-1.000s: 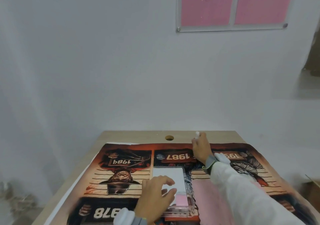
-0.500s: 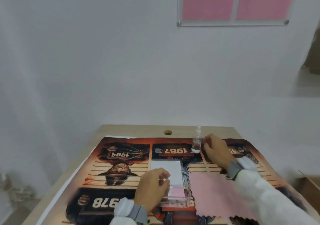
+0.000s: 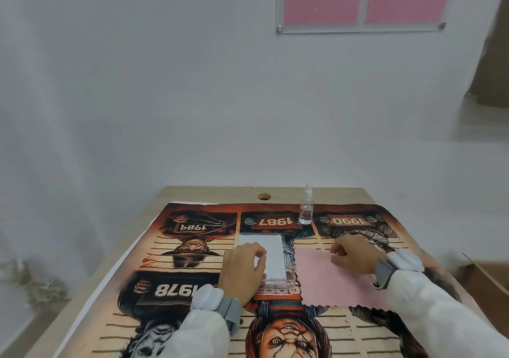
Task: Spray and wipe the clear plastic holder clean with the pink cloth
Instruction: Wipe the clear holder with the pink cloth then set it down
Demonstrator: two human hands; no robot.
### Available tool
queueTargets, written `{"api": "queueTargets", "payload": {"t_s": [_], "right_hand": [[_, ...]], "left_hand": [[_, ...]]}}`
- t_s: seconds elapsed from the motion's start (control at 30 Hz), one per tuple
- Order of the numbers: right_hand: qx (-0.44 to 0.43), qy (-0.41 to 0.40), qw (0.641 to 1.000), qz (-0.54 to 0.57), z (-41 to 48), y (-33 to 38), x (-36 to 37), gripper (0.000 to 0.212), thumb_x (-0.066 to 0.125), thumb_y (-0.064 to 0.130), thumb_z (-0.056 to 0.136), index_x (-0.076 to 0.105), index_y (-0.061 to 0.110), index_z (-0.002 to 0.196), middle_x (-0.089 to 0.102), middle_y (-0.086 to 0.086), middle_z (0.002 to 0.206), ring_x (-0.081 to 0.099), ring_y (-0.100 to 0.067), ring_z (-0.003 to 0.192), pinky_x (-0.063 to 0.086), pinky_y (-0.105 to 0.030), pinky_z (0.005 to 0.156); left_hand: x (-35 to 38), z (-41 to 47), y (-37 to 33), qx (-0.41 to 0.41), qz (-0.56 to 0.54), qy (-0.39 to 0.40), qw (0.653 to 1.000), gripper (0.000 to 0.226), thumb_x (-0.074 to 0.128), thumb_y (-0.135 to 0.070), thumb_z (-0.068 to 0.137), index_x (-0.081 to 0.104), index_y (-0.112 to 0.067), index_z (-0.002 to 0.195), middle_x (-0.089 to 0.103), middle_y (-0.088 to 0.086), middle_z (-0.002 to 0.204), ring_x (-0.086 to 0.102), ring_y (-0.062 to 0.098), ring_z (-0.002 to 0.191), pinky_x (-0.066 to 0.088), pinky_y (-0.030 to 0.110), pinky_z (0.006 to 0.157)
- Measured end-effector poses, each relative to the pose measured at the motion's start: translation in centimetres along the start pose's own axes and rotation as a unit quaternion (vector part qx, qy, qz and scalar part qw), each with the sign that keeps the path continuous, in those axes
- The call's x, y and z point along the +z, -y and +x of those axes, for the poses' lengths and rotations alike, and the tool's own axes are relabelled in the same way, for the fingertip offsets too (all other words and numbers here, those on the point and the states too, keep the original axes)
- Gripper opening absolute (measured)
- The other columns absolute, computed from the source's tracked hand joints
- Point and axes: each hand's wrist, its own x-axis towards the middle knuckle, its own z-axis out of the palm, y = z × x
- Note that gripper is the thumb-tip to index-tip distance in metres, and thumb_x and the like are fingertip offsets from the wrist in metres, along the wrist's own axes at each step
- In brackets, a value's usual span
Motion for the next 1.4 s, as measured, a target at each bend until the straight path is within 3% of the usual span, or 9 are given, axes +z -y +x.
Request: {"api": "queueTargets", "payload": {"t_s": [0.27,0.5,0.63,0.73,0.83,0.93,1.13,1.27,1.4], "right_hand": [[-0.024,0.023,0.984,0.176,-1.2,3.0,-5.0,0.019,0.067,0.029,0.097,0.067,0.019,0.082,0.066,0.005,0.081,0.057,-0.006,0.068,0.044,-0.016,0.065],[-0.021,0.004,0.806,0.591,-2.4,6.4,-8.5,0.021,0.061,0.023,0.104,0.070,0.006,0.096,0.076,-0.003,0.081,0.074,-0.013,0.068,0.059,-0.025,0.058],[-0.004,0.002,0.722,0.692,-2.1,8.1,-8.4,0.029,0.056,0.017,0.105,0.081,0.005,0.101,0.079,-0.009,0.088,0.076,-0.017,0.073,0.063,-0.032,0.065],[-0.036,0.037,0.736,0.675,-2.4,8.8,-7.3,0.038,0.050,0.020,0.108,0.086,0.008,0.101,0.084,-0.003,0.100,0.078,-0.011,0.079,0.063,-0.030,0.068],[-0.005,0.018,0.741,0.672,-2.2,9.0,-5.4,0.030,0.056,0.020,0.106,0.062,0.012,0.134,0.069,-0.009,0.127,0.075,-0.020,0.094,0.063,-0.029,0.069],[-0.003,0.002,0.766,0.643,-2.2,9.4,-4.3,0.034,0.046,0.012,0.108,0.058,0.027,0.136,0.057,-0.010,0.128,0.065,-0.024,0.088,0.059,-0.036,0.074],[-0.113,0.031,0.830,0.545,-3.0,8.6,-4.7,0.040,0.072,0.019,0.095,0.063,0.020,0.135,0.079,-0.007,0.115,0.076,-0.020,0.107,0.060,-0.039,0.095],[-0.105,-0.140,0.923,0.342,-3.1,9.1,-5.3,0.030,0.082,0.027,0.087,0.076,0.020,0.115,0.082,0.003,0.094,0.077,-0.008,0.091,0.063,-0.038,0.091],[-0.148,-0.212,0.898,0.355,-3.0,9.1,-5.4,0.017,0.075,0.044,0.088,0.079,0.028,0.091,0.075,0.015,0.097,0.071,-0.007,0.088,0.060,-0.030,0.079]], "left_hand": [[-0.5,-0.3,-2.0,-0.073,-0.124,-0.012,0.990,0.023,0.056,-0.048,0.097,0.062,-0.026,0.096,0.068,-0.012,0.099,0.062,0.008,0.097,0.053,0.037,0.095],[-1.8,0.8,-5.0,-0.215,-0.294,0.107,0.925,0.064,0.027,-0.082,0.087,0.040,-0.024,0.109,0.063,-0.005,0.101,0.058,0.001,0.083,0.039,0.021,0.067],[-1.9,1.5,-5.6,-0.272,-0.518,0.134,0.800,0.084,0.023,-0.090,0.080,0.048,-0.022,0.123,0.077,0.003,0.099,0.074,0.016,0.086,0.060,0.035,0.074],[-3.5,2.5,-4.9,-0.303,-0.622,0.079,0.718,0.082,0.038,-0.086,0.079,0.055,-0.012,0.109,0.072,0.004,0.074,0.068,0.018,0.065,0.053,0.034,0.065],[-4.6,3.1,-3.6,-0.265,-0.570,0.057,0.776,0.053,0.066,-0.052,0.091,0.049,-0.018,0.128,0.068,0.010,0.111,0.070,0.029,0.097,0.060,0.047,0.082],[-5.3,3.0,-2.9,-0.197,-0.461,0.051,0.864,0.027,0.072,-0.022,0.094,0.066,-0.027,0.120,0.073,0.015,0.114,0.073,0.031,0.099,0.059,0.058,0.091],[-6.4,3.4,-2.0,-0.139,-0.405,0.017,0.904,0.023,0.076,-0.021,0.090,0.076,-0.031,0.111,0.078,0.001,0.112,0.072,0.019,0.105,0.060,0.041,0.094],[-6.7,4.1,-1.5,-0.104,-0.326,0.005,0.940,0.038,0.085,-0.015,0.081,0.075,-0.030,0.114,0.073,-0.009,0.116,0.066,0.017,0.113,0.057,0.040,0.096],[-6.6,4.7,-1.5,-0.074,-0.260,-0.053,0.961,0.018,0.083,-0.034,0.080,0.079,-0.031,0.097,0.072,-0.011,0.101,0.065,0.007,0.097,0.051,0.020,0.078]]}}
